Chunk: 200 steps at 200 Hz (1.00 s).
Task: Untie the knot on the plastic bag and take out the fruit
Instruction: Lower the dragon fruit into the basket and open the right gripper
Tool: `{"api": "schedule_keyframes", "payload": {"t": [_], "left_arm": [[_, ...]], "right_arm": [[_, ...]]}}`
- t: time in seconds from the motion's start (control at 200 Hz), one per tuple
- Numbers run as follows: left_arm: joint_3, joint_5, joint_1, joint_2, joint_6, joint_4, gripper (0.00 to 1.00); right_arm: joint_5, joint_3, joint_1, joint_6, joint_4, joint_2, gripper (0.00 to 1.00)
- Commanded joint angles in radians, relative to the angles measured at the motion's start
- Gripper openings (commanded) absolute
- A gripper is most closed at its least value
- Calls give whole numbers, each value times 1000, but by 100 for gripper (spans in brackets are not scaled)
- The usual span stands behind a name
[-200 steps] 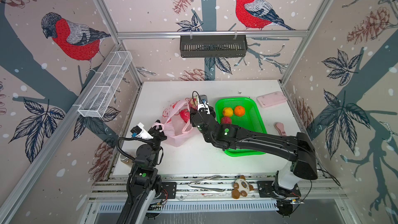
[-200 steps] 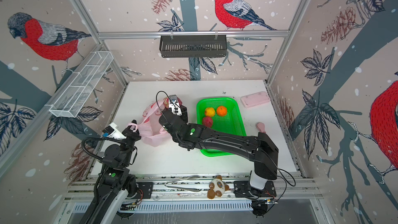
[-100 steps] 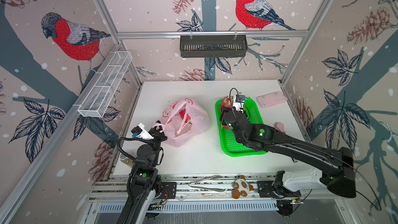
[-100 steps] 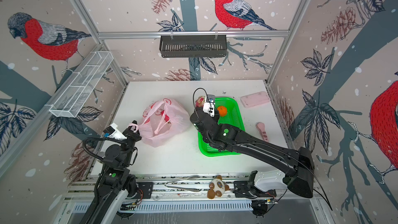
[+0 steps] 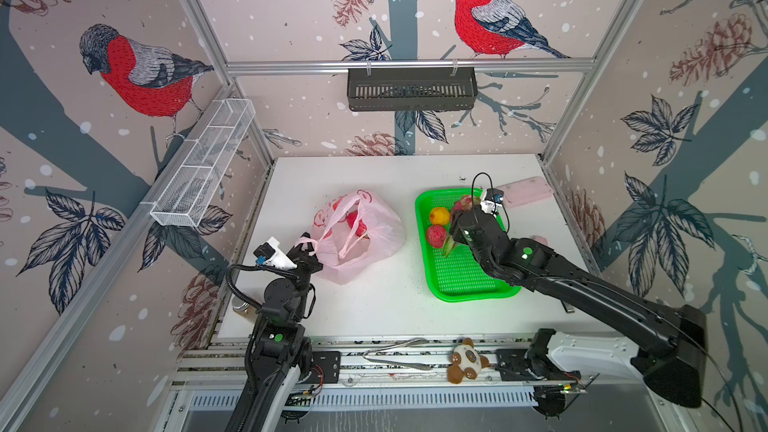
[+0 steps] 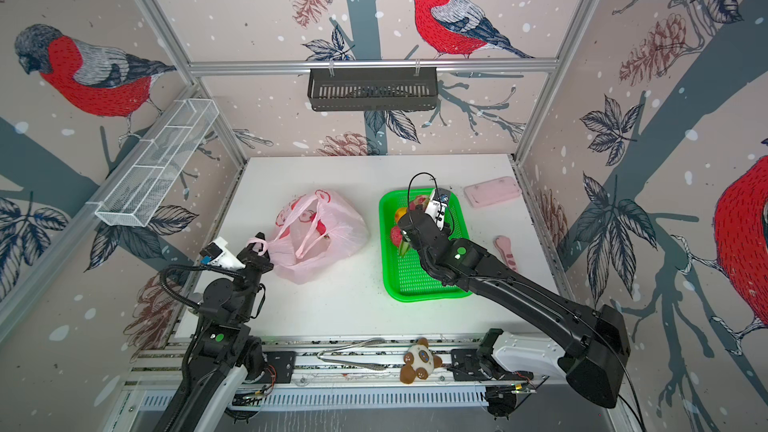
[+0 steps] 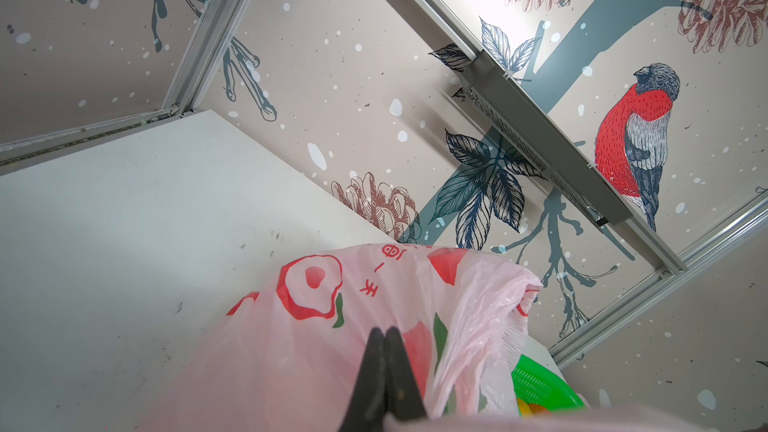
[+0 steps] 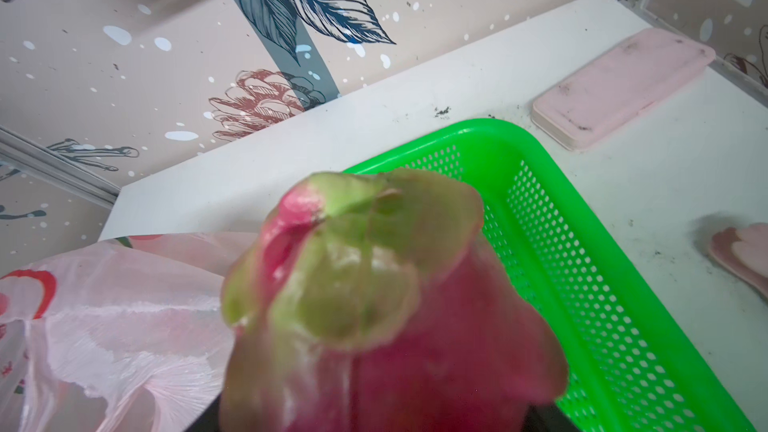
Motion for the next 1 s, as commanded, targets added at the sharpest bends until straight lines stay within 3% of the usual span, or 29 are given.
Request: {"api": "schedule_keyframes", "payload": {"t": [0.0,0.56,0.996], "left_arm": [[5,12,0,1,11,8,0],[4,7,0,-11,20,-18,0],[7,5,0,-16,26,-32,0]], "right_arm": [[-102,-40,-52,52,22,-16,21],[-418,-110,-340,-21,106,95,22],[-539,-108,-429,-59,187,228,24]]}}
